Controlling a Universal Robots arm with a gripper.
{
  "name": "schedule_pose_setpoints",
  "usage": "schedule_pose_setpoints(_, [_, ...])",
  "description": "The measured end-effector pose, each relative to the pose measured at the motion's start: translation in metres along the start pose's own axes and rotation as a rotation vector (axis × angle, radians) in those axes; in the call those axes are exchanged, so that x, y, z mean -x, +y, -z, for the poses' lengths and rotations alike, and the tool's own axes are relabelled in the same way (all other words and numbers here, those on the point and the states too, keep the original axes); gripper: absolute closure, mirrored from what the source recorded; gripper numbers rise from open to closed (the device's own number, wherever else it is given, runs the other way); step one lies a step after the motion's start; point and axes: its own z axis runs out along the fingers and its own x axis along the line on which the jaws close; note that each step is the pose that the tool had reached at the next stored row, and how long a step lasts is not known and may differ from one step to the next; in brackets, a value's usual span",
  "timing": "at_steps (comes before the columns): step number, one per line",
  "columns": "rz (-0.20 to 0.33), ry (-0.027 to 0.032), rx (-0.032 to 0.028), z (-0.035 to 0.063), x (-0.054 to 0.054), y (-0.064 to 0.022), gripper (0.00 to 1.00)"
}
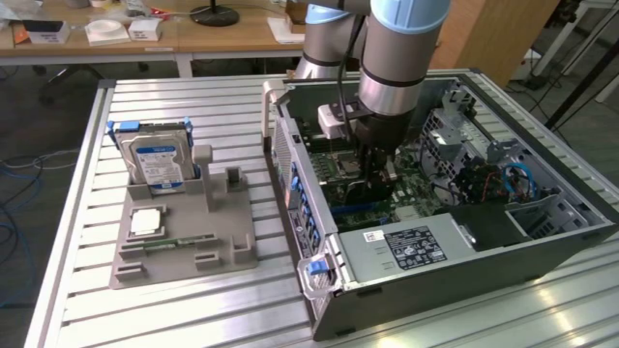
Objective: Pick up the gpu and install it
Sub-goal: 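Insert the gpu into the slot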
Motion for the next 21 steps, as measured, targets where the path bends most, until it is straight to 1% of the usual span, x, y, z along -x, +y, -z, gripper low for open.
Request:
schedule_pose_setpoints(1, [0.000,0.0013,0.0000,0.0003,0.0000,-0.0001,0.74])
schedule_pose_setpoints(4, [0.000,0.0016,-0.0002,0.0002,0.0000,-0.0002,0.74])
schedule_pose_setpoints(7, [0.000,0.0016,-0.0002,-0.0001,0.0000,-0.0027,0.74])
schedule_pose_setpoints(9, [0.000,0.0018,-0.0006,-0.0003,0.0000,-0.0028,0.74])
schedule_pose_setpoints(12, [0.000,0.0016,-0.0046,-0.0024,0.0000,-0.0022,0.74])
schedule_pose_setpoints(18, [0.000,0.0014,-0.0056,-0.0033,0.0000,0.0022,0.74])
schedule_pose_setpoints(21, [0.001,0.0016,-0.0056,-0.0043,-0.0001,0.0030,0.74])
